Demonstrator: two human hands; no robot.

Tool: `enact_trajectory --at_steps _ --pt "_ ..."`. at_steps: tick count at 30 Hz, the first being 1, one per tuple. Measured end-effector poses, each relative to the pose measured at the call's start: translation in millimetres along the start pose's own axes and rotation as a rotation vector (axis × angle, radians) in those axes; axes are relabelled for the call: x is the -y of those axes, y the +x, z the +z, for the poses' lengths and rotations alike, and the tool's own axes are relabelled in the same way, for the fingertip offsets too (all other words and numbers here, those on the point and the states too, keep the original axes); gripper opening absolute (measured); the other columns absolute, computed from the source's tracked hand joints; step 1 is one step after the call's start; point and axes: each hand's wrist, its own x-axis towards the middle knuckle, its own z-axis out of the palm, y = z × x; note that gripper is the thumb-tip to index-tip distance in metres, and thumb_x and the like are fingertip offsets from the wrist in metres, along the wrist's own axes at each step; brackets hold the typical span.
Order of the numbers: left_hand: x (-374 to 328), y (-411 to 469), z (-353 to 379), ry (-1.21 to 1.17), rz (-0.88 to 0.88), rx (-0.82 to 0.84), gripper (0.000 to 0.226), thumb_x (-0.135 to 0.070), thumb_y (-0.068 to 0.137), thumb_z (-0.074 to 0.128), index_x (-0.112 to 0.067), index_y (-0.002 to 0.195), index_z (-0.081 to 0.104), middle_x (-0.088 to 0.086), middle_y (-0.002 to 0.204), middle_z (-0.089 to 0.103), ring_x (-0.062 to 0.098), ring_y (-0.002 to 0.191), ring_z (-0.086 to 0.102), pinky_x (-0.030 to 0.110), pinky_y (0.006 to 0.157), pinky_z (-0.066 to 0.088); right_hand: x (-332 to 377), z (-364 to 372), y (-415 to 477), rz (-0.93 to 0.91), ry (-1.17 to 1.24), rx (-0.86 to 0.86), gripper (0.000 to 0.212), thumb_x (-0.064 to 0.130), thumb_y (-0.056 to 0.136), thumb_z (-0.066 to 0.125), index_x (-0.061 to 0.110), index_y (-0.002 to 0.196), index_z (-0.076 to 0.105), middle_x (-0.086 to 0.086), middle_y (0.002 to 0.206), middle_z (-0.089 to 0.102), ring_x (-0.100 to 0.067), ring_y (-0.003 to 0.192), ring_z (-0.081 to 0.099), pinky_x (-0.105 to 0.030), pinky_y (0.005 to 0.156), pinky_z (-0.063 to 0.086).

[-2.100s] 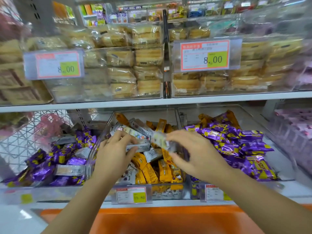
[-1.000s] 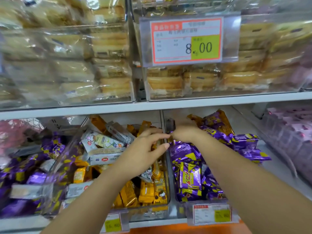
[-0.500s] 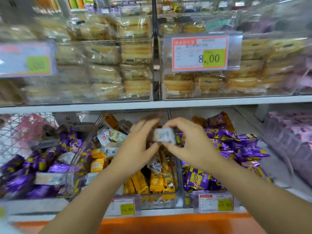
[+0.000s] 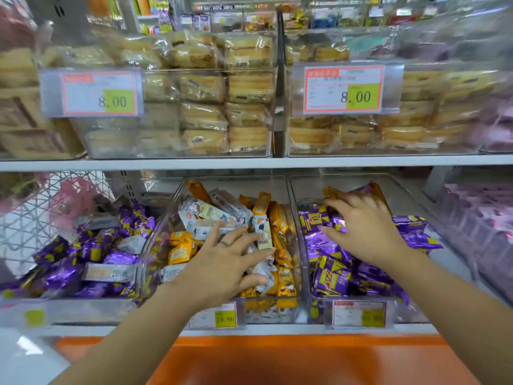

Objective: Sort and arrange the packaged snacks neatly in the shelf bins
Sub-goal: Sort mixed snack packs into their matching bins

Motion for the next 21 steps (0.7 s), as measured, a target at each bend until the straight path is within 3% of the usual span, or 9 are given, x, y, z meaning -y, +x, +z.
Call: enact_trajectory --at_steps 3,5,7,9,12,15,18,21 --pt "-1.5 6.0 1.1 0.029 -0.066 0.002 0.061 -0.065 0.095 0.008 -0.044 0.125 0.056 -0.001 0.128 0.061 0.027 0.121 0.057 0.066 0.096 0.036 -11.8 9.0 -0.8 -0.004 -0.061 0.2 0.056 0.062 0.089 0.042 0.039 0.14 0.037 0.008 0.149 0.035 -0.022 0.139 0.021 -0.044 0.11 0.024" --pt "-7.3 10.9 -7.3 0.017 -0.064 -0.029 0.071 -0.072 0.087 -0.003 -0.048 0.132 0.047 -0.002 0.143 0.047 0.027 0.135 0.041 0.066 0.104 0.019 -15.0 6.2 -0.3 -0.074 -0.043 0.244 0.054 0.061 0.088 0.045 0.04 0.138 0.04 0.012 0.146 0.039 -0.02 0.139 0.019 -0.043 0.11 0.026" --pt "-10.0 15.9 -7.9 -0.096 -0.054 -0.086 0.081 -0.079 0.075 -0.009 -0.051 0.142 0.025 -0.009 0.157 0.017 0.019 0.147 0.008 0.058 0.111 -0.007 -16.8 1.7 -1.3 -0.161 -0.039 0.266 0.051 0.059 0.087 0.05 0.043 0.135 0.043 0.017 0.143 0.041 -0.018 0.139 0.019 -0.042 0.11 0.027" --pt "-11.1 22.9 -15.0 -0.249 -0.093 -0.13 0.079 -0.079 0.074 -0.005 -0.051 0.143 0.021 -0.017 0.156 0.011 0.009 0.145 0.002 0.05 0.113 -0.012 -19.1 -2.5 -4.8 -0.242 0.018 0.263 0.048 0.055 0.087 0.053 0.042 0.132 0.047 0.023 0.14 0.044 -0.014 0.138 0.02 -0.037 0.111 0.026" --pt "-14.7 42.1 -30.7 -0.393 -0.133 -0.276 0.054 -0.066 0.09 0.022 -0.047 0.139 0.034 -0.022 0.146 0.029 0.004 0.138 0.022 0.045 0.118 0.001 -26.3 -9.9 -3.0 -0.275 0.333 0.241 0.035 0.04 0.089 0.059 0.035 0.124 0.058 0.017 0.131 0.055 -0.005 0.129 0.037 -0.028 0.107 0.031" --pt "-22.1 71.2 -38.8 -0.478 -0.131 -0.373 0.037 -0.043 0.096 0.044 -0.041 0.134 0.045 -0.014 0.136 0.045 0.011 0.13 0.037 0.045 0.113 0.024 -37.7 -10.4 13.1 -0.174 0.668 0.124 0.026 0.021 0.09 0.061 0.025 0.115 0.065 0.009 0.116 0.064 -0.003 0.11 0.056 -0.02 0.095 0.043" --pt "-32.1 96.9 -39.3 -0.528 -0.145 -0.349 0.035 -0.04 0.096 0.047 -0.04 0.131 0.048 -0.003 0.126 0.054 0.019 0.121 0.046 0.041 0.104 0.035 -50.5 9.4 40.4 0.01 0.584 -0.012 0.029 0.013 0.091 0.057 0.016 0.119 0.063 -0.005 0.109 0.067 -0.019 0.103 0.061 -0.022 0.086 0.041" --pt "-37.3 113.4 -31.3 -0.547 -0.112 -0.349 0.035 -0.037 0.096 0.048 -0.04 0.131 0.05 -0.003 0.124 0.058 0.017 0.117 0.049 0.03 0.094 0.038 -57.6 28.6 66.6 0.087 0.37 0.019 0.042 0.016 0.088 0.059 0.016 0.13 0.055 -0.01 0.123 0.061 -0.026 0.114 0.055 -0.026 0.094 0.037"
